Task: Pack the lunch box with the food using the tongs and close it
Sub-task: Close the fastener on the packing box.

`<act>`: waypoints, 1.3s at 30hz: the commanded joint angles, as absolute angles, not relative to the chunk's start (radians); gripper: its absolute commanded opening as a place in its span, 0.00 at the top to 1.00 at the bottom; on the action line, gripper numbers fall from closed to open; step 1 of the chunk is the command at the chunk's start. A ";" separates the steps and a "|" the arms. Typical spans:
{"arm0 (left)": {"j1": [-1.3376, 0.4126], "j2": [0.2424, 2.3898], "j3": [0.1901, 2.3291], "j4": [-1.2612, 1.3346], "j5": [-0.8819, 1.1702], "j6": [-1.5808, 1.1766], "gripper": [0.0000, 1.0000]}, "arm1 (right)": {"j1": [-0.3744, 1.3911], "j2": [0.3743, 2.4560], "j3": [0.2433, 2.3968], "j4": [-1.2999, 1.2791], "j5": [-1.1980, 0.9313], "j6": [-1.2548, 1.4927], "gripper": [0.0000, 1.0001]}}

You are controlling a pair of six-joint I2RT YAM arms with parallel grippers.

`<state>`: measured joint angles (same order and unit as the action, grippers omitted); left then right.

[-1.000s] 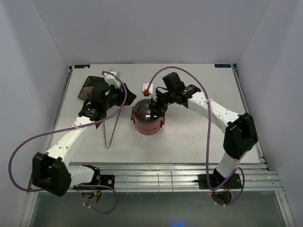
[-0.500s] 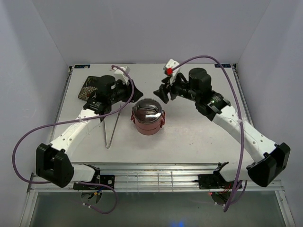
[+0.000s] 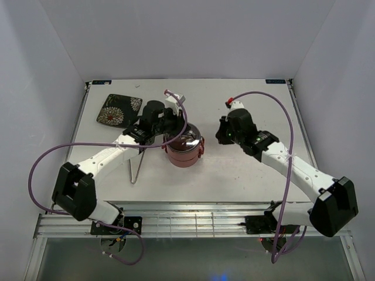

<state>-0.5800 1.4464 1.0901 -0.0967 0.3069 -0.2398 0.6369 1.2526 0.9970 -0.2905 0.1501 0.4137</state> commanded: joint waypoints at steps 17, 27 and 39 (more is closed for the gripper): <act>-0.598 1.448 0.825 0.140 0.301 -0.256 0.96 | 0.742 1.700 1.361 -0.559 0.232 0.601 0.92; -0.598 1.440 0.799 0.158 0.328 -0.275 1.00 | 0.703 1.612 1.174 -0.409 0.202 0.649 0.92; -0.598 1.397 0.847 0.094 0.295 -0.279 1.00 | 0.699 1.601 1.200 -0.477 0.257 0.658 0.92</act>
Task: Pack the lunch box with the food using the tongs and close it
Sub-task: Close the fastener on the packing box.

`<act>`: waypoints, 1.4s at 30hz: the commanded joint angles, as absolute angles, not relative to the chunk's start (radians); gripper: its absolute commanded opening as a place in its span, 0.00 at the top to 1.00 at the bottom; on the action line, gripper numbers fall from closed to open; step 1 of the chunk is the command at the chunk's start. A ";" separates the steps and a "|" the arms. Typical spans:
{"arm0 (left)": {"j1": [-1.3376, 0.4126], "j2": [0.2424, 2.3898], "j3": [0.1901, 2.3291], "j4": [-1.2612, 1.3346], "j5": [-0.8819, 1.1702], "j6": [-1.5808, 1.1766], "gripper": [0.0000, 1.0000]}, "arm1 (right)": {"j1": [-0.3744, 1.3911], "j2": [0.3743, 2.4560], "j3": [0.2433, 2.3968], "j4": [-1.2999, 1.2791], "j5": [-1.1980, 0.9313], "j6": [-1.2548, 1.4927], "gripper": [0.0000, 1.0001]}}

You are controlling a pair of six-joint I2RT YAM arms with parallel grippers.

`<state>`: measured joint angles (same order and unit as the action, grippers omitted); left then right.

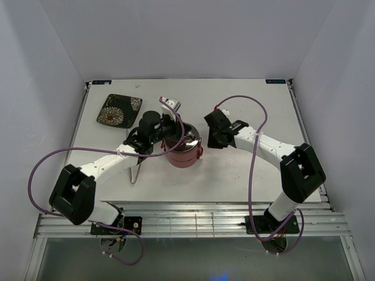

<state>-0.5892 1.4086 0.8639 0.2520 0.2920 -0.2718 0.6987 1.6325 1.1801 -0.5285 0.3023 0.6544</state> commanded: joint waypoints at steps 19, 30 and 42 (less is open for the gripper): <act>-0.598 1.399 0.902 0.037 0.261 -0.284 1.00 | 0.683 1.591 1.063 -0.410 0.244 0.649 0.92; -0.597 1.267 0.882 -0.009 0.049 -0.290 1.00 | 0.684 1.681 1.084 -0.402 0.207 0.680 0.92; -0.594 1.341 0.738 0.115 0.115 -0.360 1.00 | 0.690 1.715 1.037 -0.123 -0.038 0.703 0.92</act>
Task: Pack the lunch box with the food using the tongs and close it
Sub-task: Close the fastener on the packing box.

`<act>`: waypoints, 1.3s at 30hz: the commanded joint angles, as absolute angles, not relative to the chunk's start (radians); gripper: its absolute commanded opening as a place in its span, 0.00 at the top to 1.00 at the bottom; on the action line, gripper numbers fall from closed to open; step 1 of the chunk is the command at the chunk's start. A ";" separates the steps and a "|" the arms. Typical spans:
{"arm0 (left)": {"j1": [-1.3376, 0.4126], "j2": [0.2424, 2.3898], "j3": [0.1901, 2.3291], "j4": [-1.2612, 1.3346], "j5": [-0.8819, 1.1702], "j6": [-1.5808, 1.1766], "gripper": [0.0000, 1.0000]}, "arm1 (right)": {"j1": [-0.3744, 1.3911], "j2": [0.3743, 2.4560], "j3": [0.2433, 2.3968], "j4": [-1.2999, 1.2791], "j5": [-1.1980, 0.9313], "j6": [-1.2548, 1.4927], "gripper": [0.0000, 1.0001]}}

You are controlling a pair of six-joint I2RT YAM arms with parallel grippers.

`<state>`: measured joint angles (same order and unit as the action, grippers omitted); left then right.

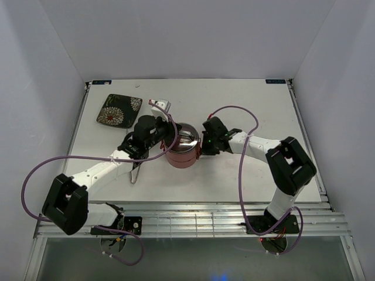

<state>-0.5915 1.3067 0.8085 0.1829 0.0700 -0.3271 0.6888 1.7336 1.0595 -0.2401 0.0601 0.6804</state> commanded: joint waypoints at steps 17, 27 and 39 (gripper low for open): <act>-0.595 1.356 0.689 0.140 0.144 -0.367 1.00 | 0.630 1.689 1.061 -0.419 0.255 0.700 0.92; -0.595 1.391 0.646 0.201 0.244 -0.385 1.00 | 0.689 1.776 1.141 -0.071 -0.202 0.741 0.92; -0.595 1.416 0.638 0.242 0.242 -0.381 1.00 | 0.621 1.669 0.994 -0.201 -0.005 0.721 0.92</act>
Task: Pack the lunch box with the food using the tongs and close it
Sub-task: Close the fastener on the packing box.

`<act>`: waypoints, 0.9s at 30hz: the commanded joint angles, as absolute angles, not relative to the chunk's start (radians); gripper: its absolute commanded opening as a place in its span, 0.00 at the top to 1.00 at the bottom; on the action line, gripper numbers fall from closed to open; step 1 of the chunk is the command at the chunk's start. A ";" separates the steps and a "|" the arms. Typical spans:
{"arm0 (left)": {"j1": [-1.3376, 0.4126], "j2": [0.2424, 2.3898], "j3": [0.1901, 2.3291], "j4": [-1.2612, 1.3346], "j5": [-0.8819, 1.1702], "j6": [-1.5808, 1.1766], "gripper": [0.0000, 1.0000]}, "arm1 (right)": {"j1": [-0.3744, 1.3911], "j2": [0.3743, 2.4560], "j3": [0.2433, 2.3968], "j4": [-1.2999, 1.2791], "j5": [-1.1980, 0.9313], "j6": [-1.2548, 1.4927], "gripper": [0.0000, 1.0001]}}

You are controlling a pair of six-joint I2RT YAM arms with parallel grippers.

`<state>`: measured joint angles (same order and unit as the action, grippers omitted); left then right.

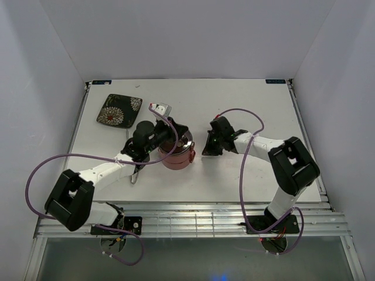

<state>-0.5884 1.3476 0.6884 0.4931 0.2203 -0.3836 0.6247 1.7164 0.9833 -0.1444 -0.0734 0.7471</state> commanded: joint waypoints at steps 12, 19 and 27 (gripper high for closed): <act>-0.594 1.215 0.907 -0.070 -0.097 -0.278 0.31 | 0.623 1.606 0.930 -0.221 -0.023 0.640 0.92; -0.451 1.222 1.069 -0.231 0.416 0.039 0.29 | 0.620 1.582 0.901 -0.218 -0.155 0.494 0.92; -0.318 1.388 1.336 -0.673 0.943 0.706 0.29 | 0.617 1.447 0.811 -0.127 -0.299 0.433 0.92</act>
<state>-0.3454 1.3449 1.3045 -0.4313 0.6468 0.3550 0.6193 1.5146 0.8150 -0.1844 -0.2184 0.4900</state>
